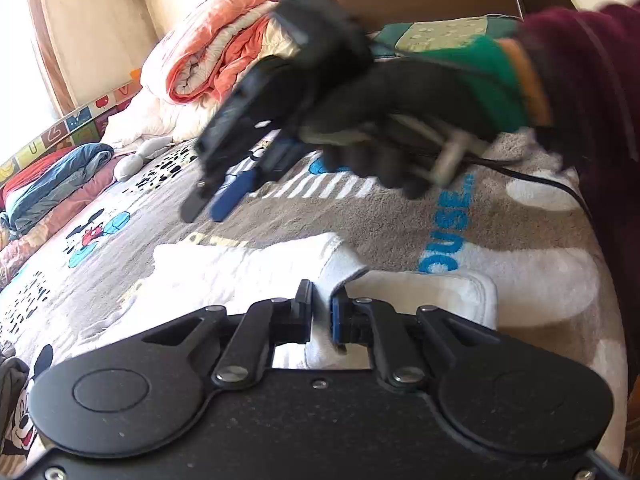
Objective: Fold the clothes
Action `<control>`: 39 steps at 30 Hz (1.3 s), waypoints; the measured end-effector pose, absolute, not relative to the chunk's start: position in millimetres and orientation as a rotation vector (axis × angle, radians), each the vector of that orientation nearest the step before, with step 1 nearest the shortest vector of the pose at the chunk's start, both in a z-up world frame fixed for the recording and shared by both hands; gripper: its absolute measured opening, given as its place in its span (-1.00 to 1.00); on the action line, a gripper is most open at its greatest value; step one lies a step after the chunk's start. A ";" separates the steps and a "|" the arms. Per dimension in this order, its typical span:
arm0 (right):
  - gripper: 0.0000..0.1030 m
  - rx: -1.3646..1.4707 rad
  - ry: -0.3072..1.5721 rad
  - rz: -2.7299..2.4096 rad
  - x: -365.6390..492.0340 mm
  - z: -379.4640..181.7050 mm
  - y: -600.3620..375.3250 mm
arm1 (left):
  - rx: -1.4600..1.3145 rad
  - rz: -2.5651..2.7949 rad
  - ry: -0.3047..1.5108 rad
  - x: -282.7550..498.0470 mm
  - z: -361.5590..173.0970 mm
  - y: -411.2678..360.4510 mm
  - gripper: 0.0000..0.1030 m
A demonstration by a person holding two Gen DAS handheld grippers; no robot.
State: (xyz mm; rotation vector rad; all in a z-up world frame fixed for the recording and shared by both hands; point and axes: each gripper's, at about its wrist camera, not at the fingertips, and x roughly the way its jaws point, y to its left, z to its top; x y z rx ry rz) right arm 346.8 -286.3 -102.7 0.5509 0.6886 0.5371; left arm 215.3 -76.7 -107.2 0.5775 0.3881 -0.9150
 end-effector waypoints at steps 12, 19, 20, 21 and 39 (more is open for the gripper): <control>-0.40 0.448 0.636 0.440 253.7 -141.1 -269.4 | 0.348 -0.890 0.402 228.3 -86.7 -40.4 -0.45; -0.41 0.152 0.486 0.472 218.7 -118.3 -244.7 | 0.247 -0.594 0.387 267.7 -73.1 -54.2 -0.52; -0.43 0.094 0.486 0.479 216.7 -119.3 -238.7 | 0.250 -0.579 0.396 275.4 -71.8 -58.3 -0.57; -0.43 0.054 0.490 0.484 215.4 -120.9 -234.3 | 0.281 -0.568 0.415 284.2 -72.9 -66.2 -0.65; -0.43 0.033 0.550 0.536 214.6 -135.3 -227.6 | 0.304 -0.438 0.747 411.6 -108.4 -116.6 -0.84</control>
